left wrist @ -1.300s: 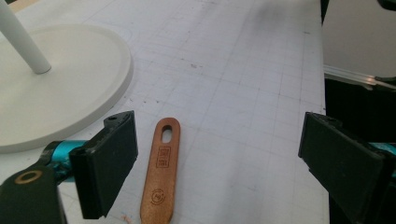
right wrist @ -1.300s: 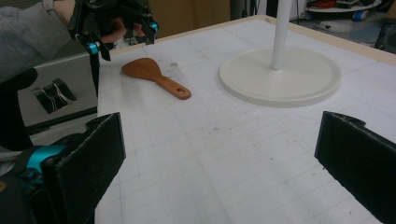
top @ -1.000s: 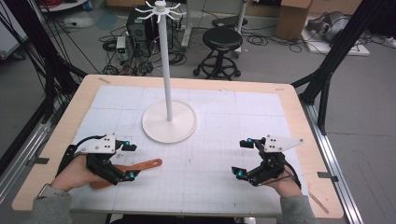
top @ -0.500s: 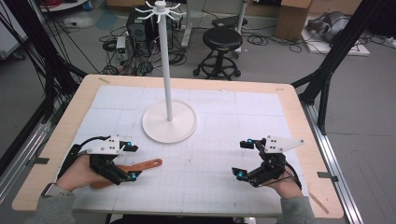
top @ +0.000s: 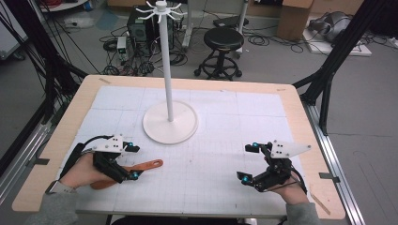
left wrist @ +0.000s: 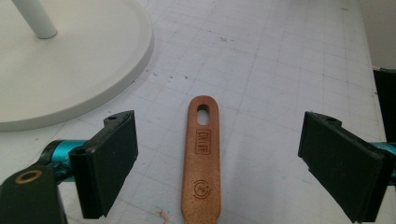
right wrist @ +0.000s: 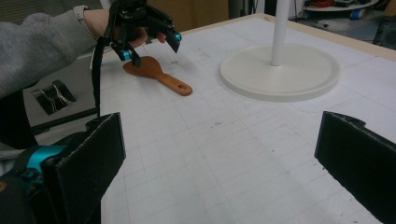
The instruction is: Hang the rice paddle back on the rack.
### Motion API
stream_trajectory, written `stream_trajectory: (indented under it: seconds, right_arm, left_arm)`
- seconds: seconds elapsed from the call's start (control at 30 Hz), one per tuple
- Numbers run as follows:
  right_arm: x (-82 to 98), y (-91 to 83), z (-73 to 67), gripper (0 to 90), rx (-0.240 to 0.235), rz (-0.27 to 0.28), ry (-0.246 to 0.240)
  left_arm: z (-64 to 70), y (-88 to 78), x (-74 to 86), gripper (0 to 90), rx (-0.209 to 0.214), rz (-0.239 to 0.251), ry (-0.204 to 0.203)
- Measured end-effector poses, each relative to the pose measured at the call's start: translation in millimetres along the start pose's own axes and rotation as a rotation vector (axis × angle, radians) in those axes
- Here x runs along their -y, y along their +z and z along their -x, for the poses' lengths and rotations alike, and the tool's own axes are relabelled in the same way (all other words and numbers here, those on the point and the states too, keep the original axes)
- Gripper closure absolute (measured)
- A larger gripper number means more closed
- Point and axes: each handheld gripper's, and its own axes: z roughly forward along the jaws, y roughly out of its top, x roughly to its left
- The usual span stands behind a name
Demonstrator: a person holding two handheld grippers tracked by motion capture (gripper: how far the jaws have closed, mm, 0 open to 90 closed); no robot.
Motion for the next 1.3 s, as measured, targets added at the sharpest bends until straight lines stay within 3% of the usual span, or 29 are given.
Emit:
stream_trajectory:
  seconds: [0.13,0.3,0.63,0.83,1.03,1.3]
  right_arm:
    - [1.0,1.1,2.2,0.7,0.000,-0.009,0.007]
    - [0.9,0.9,-0.2,0.7,-0.002,-0.012,0.003]
    - [1.0,1.8,-0.8,0.7,-0.002,-0.019,-0.005]
    - [0.2,2.7,-2.6,0.6,-0.003,-0.022,-0.011]
    - [0.3,3.4,-2.2,0.7,-0.004,-0.027,-0.012]
    - [1.3,0.8,-3.8,0.7,0.000,-0.022,-0.010]
  left_arm:
    - [-1.5,4.1,2.3,12.4,-0.001,-0.024,-0.013]
    - [0.5,6.6,3.6,12.5,-0.015,-0.045,0.011]
    - [-2.3,8.9,9.8,16.0,-0.018,-0.080,0.000]
    - [-4.3,8.8,15.3,18.5,-0.048,-0.109,-0.011]
    - [-4.8,10.8,16.3,27.6,-0.049,-0.138,-0.014]
    - [-3.7,16.3,19.0,36.4,-0.037,-0.185,0.019]
